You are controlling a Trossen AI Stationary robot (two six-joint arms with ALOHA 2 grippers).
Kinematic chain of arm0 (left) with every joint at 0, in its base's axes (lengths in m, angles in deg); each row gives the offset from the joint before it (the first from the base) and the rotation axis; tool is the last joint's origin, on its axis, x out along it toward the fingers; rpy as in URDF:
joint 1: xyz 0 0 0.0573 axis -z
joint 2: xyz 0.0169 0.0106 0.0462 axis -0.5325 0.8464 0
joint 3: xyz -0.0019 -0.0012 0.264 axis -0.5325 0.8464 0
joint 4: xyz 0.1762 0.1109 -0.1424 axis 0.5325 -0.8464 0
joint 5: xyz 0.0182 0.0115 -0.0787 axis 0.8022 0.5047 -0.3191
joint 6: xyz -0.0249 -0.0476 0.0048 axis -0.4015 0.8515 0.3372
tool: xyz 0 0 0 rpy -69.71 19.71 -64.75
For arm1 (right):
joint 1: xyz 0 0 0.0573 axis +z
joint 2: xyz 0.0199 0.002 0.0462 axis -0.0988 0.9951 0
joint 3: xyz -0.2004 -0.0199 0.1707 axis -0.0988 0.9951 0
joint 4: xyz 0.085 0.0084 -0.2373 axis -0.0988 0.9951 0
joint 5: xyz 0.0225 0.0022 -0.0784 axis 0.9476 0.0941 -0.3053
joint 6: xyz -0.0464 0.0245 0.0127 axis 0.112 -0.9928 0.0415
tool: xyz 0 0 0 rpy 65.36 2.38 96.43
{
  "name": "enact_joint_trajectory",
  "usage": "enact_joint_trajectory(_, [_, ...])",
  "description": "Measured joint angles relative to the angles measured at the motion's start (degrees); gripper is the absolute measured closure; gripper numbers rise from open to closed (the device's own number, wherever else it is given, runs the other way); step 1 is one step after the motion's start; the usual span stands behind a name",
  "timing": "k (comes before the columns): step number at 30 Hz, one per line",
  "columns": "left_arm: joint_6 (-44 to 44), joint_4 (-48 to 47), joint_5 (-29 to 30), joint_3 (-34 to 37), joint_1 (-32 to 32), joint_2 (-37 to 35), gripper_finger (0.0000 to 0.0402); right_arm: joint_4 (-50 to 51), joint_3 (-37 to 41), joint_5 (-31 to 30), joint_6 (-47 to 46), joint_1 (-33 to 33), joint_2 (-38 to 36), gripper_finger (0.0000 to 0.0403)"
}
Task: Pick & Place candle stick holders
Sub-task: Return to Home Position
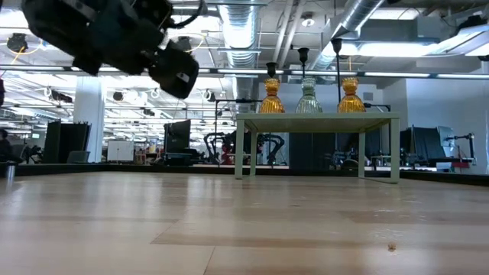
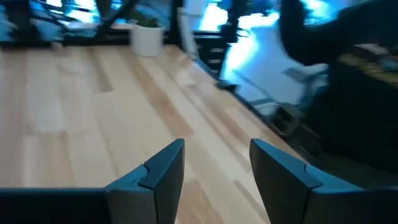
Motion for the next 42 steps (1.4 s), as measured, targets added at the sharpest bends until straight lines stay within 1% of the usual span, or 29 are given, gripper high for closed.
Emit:
enact_joint_trajectory(2, [-0.3,0.3,-7.0,1.3,-3.3,-1.2,0.0220,0.1,0.0,0.0,0.0,0.0,0.0,0.0403])
enact_joint_trajectory(4, [-1.6,1.0,-11.2,2.7,-5.8,-3.1,0.0220,1.1,0.1,0.0,0.0,0.0,-0.7,0.0403])
enact_joint_trajectory(7, [-2.8,1.0,-11.8,5.9,-8.9,-8.2,0.0220,1.3,0.1,0.0,-0.2,0.0,-1.0,0.0403])
enact_joint_trajectory(9, [-2.9,1.3,-11.8,8.7,-10.7,-13.0,0.0220,1.5,0.2,-0.1,-0.2,0.0,-1.7,0.0403])
enact_joint_trajectory(12, [-3.0,2.6,-10.0,14.1,-12.3,-21.9,0.0220,1.3,0.2,-0.1,-0.2,-0.1,-2.5,0.0403])
enact_joint_trajectory(17, [-2.8,4.9,-1.5,22.5,-12.2,-36.4,0.0220,1.3,0.2,-0.2,-0.1,-0.2,-2.6,0.0403])
enact_joint_trajectory(19, [-2.7,4.7,1.5,24.6,-12.3,-40.7,0.0220,1.3,0.2,-0.3,-0.1,-0.2,-2.6,0.0403])
enact_joint_trajectory(22, [-2.5,3.3,2.4,26.3,-13.0,-45.4,0.0220,1.3,0.2,-0.3,-0.1,-0.2,-2.6,0.0403])
enact_joint_trajectory(25, [0.2,0.1,1.2,26.3,-13.9,-47.9,0.0220,1.3,0.2,-0.4,-0.1,-0.2,-2.6,0.0403])
enact_joint_trajectory(27, [2.3,-2.9,-1.3,26.3,-15.1,-49.0,0.0220,1.3,0.2,-0.4,-0.1,-0.2,-2.6,0.0403])
enact_joint_trajectory(30, [2.7,-6.1,-7.8,26.3,-17.6,-49.9,0.0220,1.3,0.2,-0.4,-0.2,-0.2,-2.6,0.0403])
enact_joint_trajectory(33, [3.6,-6.3,-14.3,26.2,-21.3,-49.9,0.0220,1.3,0.2,-0.4,-0.2,-0.2,-2.5,0.0403])
enact_joint_trajectory(35, [5.0,-6.3,-17.2,26.3,-24.2,-49.9,0.0220,1.3,0.2,-0.4,-0.2,-0.2,-2.5,0.0403])
enact_joint_trajectory(39, [7.4,-6.2,-18.3,26.2,-29.3,-49.9,0.0220,1.3,0.2,-0.4,-1.0,-0.2,-2.5,0.0403])
enact_joint_trajectory(42, [7.4,-4.4,-18.3,26.2,-30.4,-49.9,0.0220,1.3,0.2,-0.4,-1.1,-0.2,-2.5,0.0403])
